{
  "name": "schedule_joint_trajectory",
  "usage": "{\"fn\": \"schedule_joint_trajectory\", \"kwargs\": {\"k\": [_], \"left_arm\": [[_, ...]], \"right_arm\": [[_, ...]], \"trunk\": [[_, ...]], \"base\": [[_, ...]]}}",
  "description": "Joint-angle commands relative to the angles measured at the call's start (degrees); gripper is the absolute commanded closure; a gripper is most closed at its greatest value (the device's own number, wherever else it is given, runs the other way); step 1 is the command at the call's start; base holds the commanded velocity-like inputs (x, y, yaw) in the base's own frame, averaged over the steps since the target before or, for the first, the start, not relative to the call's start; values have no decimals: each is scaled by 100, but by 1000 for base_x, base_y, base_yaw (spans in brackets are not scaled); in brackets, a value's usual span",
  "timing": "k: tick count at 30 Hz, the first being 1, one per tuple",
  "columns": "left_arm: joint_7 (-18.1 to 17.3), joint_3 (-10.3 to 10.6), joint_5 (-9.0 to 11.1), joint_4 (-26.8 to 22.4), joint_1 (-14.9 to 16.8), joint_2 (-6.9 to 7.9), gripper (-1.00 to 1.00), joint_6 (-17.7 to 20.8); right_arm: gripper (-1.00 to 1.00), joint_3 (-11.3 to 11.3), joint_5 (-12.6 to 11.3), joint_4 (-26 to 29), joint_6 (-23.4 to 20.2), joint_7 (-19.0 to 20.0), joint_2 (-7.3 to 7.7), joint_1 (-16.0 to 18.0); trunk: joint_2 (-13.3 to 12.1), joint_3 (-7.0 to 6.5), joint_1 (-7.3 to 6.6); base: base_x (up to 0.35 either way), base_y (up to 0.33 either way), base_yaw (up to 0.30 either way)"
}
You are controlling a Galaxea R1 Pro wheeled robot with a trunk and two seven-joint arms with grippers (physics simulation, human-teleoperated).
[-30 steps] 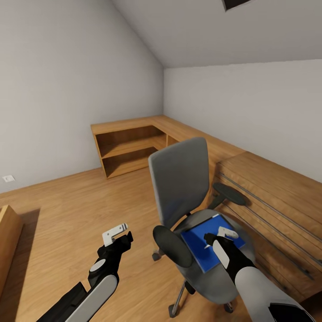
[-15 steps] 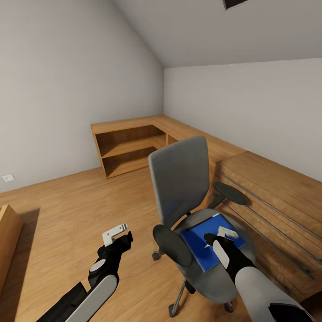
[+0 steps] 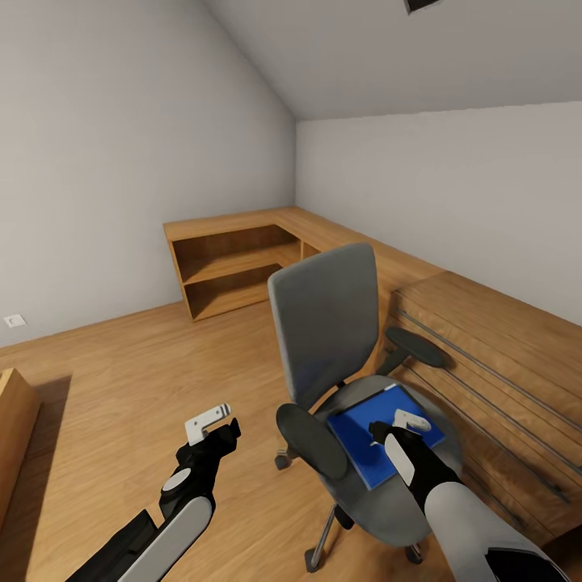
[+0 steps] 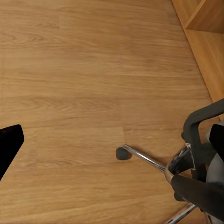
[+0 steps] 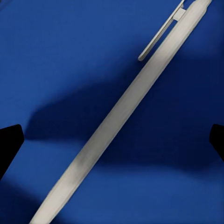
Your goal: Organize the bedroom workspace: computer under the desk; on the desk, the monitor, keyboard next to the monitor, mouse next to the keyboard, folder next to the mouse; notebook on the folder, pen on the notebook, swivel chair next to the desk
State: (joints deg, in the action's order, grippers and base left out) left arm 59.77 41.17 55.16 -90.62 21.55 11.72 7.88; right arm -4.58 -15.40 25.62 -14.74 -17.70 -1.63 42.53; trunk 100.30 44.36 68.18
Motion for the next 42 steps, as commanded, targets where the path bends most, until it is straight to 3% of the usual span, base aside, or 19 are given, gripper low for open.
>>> {"fn": "schedule_joint_trajectory", "kwargs": {"k": [1,15,16,42], "left_arm": [[35,8,3,-8,7,5,-100,47],[35,9,3,-8,7,5,-100,47],[35,10,3,-8,7,5,-100,47],[28,11,3,-10,7,14,-100,47]], "right_arm": [[-100,-17,-42,13,-20,-23,-4,1],[-100,-17,-42,13,-20,-33,-4,1],[100,-17,-40,13,-20,-33,-4,1],[100,-17,-42,13,-20,-41,2,1]], "trunk": [[3,5,0],[3,5,0],[3,5,0],[3,5,0]], "base": [[0,0,0],[0,0,0],[0,0,0],[0,0,0]]}}
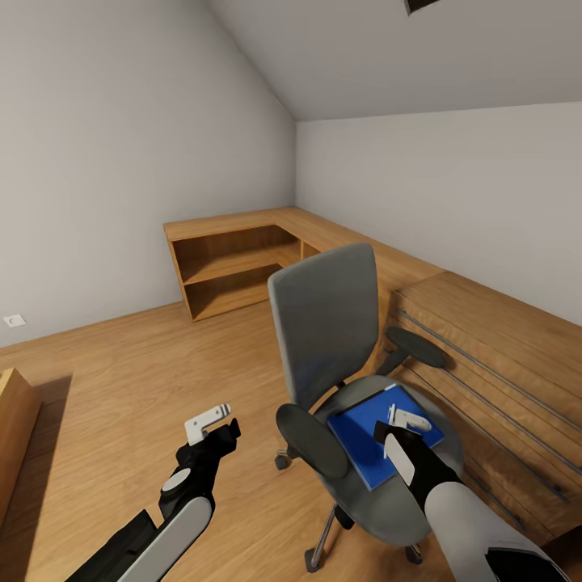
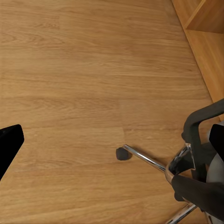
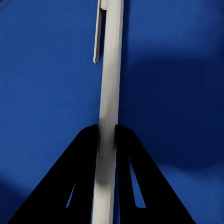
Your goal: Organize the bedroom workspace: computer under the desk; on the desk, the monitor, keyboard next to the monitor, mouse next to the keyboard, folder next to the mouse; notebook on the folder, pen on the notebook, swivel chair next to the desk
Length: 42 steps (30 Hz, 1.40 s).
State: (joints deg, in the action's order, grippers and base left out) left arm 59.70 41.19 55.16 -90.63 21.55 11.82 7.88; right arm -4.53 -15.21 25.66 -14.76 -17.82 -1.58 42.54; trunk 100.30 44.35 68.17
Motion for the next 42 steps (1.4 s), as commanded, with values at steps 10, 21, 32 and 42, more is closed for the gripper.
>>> {"fn": "schedule_joint_trajectory", "kwargs": {"k": [10,21,32,42], "left_arm": [[24,44,-17,-11,7,5,-100,47],[30,47,-35,-8,7,5,-100,47],[33,47,-40,-7,6,3,-100,47],[33,72,-49,-7,5,-7,-100,47]], "right_arm": [[100,-21,-61,10,-18,-28,-1,-1],[100,-33,-54,142,-18,-28,8,-1],[100,-37,-35,1495,-808,-37,24,-36],[100,-39,-35,3143,-1399,-45,17,-626]], "trunk": [[-358,-156,-198],[-800,-353,-439],[-1241,-551,-681],[-1642,-730,-901]], "base": [[0,0,0],[0,0,0],[-103,0,0],[-325,0,0]]}}
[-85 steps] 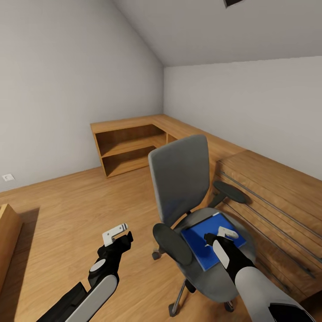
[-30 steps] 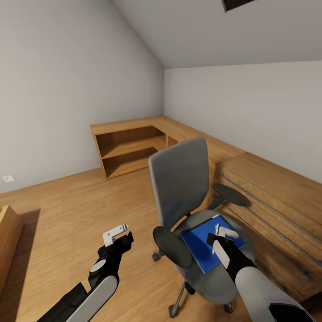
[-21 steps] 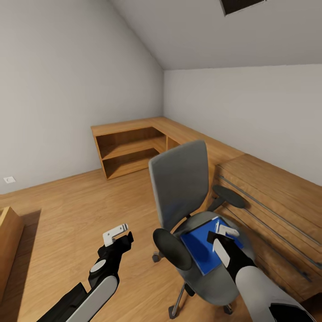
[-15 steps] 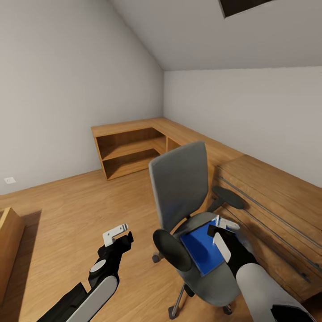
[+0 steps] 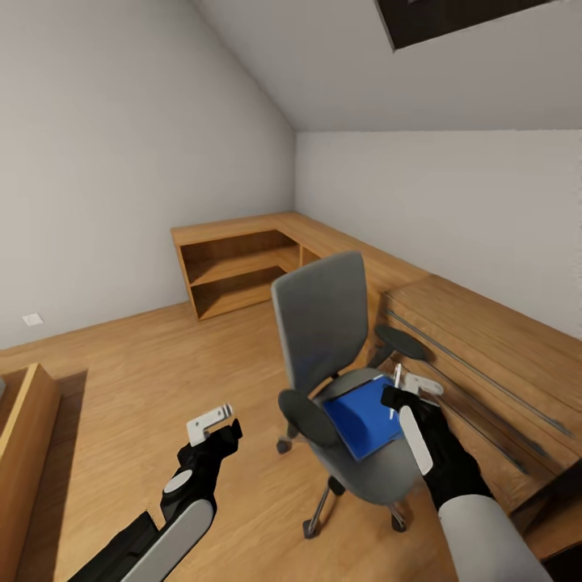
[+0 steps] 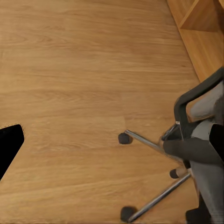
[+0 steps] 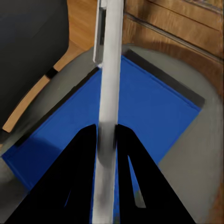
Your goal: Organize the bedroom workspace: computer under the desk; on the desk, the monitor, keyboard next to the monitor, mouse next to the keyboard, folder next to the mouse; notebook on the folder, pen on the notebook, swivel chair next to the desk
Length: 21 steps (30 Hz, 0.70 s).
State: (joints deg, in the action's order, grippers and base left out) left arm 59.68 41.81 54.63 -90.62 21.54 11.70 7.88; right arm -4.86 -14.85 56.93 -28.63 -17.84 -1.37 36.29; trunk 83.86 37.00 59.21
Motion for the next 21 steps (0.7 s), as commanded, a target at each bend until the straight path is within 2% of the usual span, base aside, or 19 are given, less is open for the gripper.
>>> {"fn": "schedule_joint_trajectory", "kwargs": {"k": [1,3,9,11,12,15,21], "left_arm": [[35,33,1,-10,6,2,-100,47],[35,106,-9,-12,8,0,-100,47],[53,241,-13,-16,8,-12,-100,47],[114,294,-14,-17,6,-16,-100,47],[326,418,-14,-19,8,-20,-100,47],[501,533,-15,-27,7,-25,-100,41],[562,580,-14,-35,8,-34,-100,42]], "right_arm": [[100,-6,-71,208,-37,-43,-4,-110],[100,-6,-71,679,-121,-44,-8,-333],[100,-6,-71,1275,-211,-37,-18,-595],[100,-6,-71,1449,-221,-39,-26,-651],[100,-6,-76,1666,-231,-42,-36,-722],[100,-6,-79,1814,-248,-44,-45,-753],[100,-6,-80,1916,-386,-44,-40,-764]], "trunk": [[-38,-13,-26],[-118,-49,-70],[-359,-157,-202],[-439,-193,-246],[-479,-211,-268],[-600,-264,-334],[-840,-372,-465]], "base": [[-326,0,0],[-164,0,0],[-51,0,0],[-12,0,0],[-4,0,0],[-1,0,0],[0,0,0]]}}
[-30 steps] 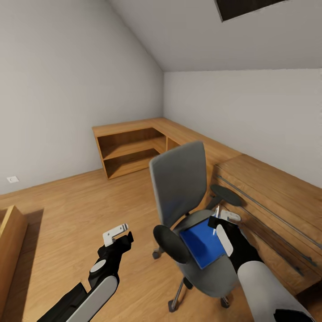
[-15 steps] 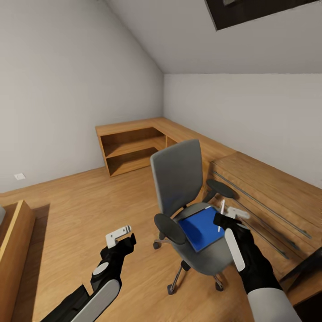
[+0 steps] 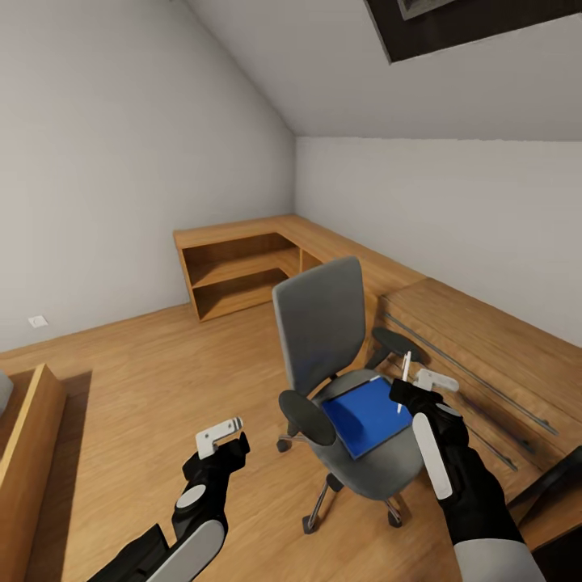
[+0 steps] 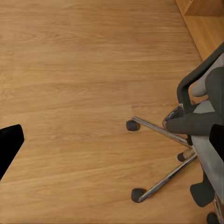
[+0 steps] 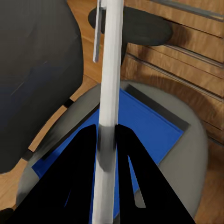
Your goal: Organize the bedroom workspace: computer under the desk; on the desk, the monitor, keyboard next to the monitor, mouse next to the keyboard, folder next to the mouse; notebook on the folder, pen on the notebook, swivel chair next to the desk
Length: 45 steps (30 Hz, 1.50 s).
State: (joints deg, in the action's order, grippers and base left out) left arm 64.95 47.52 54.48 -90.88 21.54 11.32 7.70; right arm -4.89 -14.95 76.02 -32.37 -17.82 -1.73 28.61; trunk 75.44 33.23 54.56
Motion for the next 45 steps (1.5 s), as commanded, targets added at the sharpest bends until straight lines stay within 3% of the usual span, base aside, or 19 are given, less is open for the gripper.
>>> {"fn": "schedule_joint_trajectory", "kwargs": {"k": [1,15,23,29,33,38,45], "left_arm": [[35,10,1,-11,8,3,-100,62],[27,11,1,-26,7,2,-100,68],[27,11,9,-26,7,-12,-100,86],[20,25,18,-19,7,-27,-100,119],[24,210,12,-17,8,-25,-100,117],[19,286,10,-17,8,-25,-100,110],[17,301,10,-14,8,-25,-100,117]], "right_arm": [[100,-3,-69,8,-14,-46,-3,4],[100,-90,-65,12,-15,-47,3,4],[100,-367,-69,10,-15,-46,-1,4],[100,-549,-67,10,-15,-46,-2,3],[100,-681,-68,10,-15,-46,-2,4],[100,-828,-66,10,-15,-46,-10,4],[100,-873,-61,10,-6,-46,4,4]], "trunk": [[-38,-13,-23],[-600,-264,-330],[-920,-408,-506],[-920,-408,-506],[-920,-408,-506],[-920,-408,-506],[-920,-408,-506]], "base": [[0,0,-6],[0,0,-35],[0,0,-243],[0,0,-281],[0,0,-293],[0,-5,-297],[0,-280,-299]]}}
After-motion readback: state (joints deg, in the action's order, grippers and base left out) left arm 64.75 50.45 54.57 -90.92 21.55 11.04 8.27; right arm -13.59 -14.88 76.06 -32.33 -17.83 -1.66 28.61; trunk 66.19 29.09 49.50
